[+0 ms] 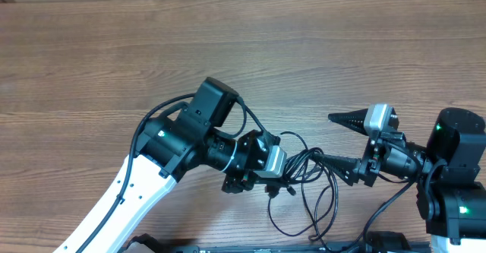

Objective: Untangle cables

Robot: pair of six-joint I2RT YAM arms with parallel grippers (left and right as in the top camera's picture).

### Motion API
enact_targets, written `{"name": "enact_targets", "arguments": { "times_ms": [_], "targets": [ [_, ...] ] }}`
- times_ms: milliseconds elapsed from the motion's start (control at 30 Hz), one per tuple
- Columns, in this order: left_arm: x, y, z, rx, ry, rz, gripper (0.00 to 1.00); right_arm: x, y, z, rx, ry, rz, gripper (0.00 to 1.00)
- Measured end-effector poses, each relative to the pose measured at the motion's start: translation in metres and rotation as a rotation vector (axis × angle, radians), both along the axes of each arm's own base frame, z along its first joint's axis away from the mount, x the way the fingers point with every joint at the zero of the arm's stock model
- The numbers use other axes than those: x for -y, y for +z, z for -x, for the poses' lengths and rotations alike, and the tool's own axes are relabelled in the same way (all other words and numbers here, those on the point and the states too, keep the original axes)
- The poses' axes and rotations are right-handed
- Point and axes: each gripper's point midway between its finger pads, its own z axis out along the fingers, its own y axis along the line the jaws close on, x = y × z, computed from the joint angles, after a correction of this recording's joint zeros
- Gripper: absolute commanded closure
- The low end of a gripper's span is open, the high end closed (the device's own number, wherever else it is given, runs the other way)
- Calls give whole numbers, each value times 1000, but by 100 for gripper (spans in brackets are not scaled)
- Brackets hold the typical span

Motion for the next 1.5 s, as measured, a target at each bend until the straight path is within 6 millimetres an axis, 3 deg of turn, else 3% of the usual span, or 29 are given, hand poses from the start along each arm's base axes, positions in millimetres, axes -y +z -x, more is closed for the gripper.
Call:
{"name": "enact_targets", "arguments": {
  "times_ms": [67, 567, 667, 767, 867, 933, 1033, 1100, 1133, 1200, 1233, 1267, 1300, 1500],
  "targets": [
    [3, 1, 1, 16, -13, 12, 96, -1, 2, 3, -1, 17, -11, 34],
    [14, 15, 3, 79, -63, 101, 95, -12, 19, 30, 9, 188, -113, 38],
    [14, 16, 4, 75, -68, 108, 95, -14, 22, 35, 11, 215, -130, 46],
    [14, 17, 5, 73, -71, 113, 95, -16, 24, 39, 16, 245, -142, 65],
    [14, 17, 5, 74, -72, 115, 89, -20, 26, 46, 21, 288, -150, 91],
    [14, 18, 4, 77, -72, 117, 86, -24, 28, 52, 30, 323, -154, 96],
    [15, 18, 3, 75, -63, 115, 71, -27, 29, 56, 25, 348, -159, 96],
    [16, 19, 1, 69, -52, 112, 69, -28, 29, 58, 22, 360, -162, 96],
    [16, 19, 0, 65, -46, 109, 48, -29, 29, 59, 20, 361, -161, 96],
    [17, 18, -2, 61, -34, 100, 35, -29, 27, 58, 5, 355, -160, 96],
    [17, 18, -3, 61, -28, 98, 25, -29, 26, 58, -2, 352, -158, 96],
    [17, 17, -4, 54, -18, 90, 7, -29, 25, 58, -11, 346, -155, 96],
    [17, 16, -5, 46, -8, 82, 0, -29, 24, 56, -21, 336, -151, 96],
    [18, 9, -15, -19, 85, 8, 0, -25, 11, 34, -94, 196, -96, 96]
  ]
}}
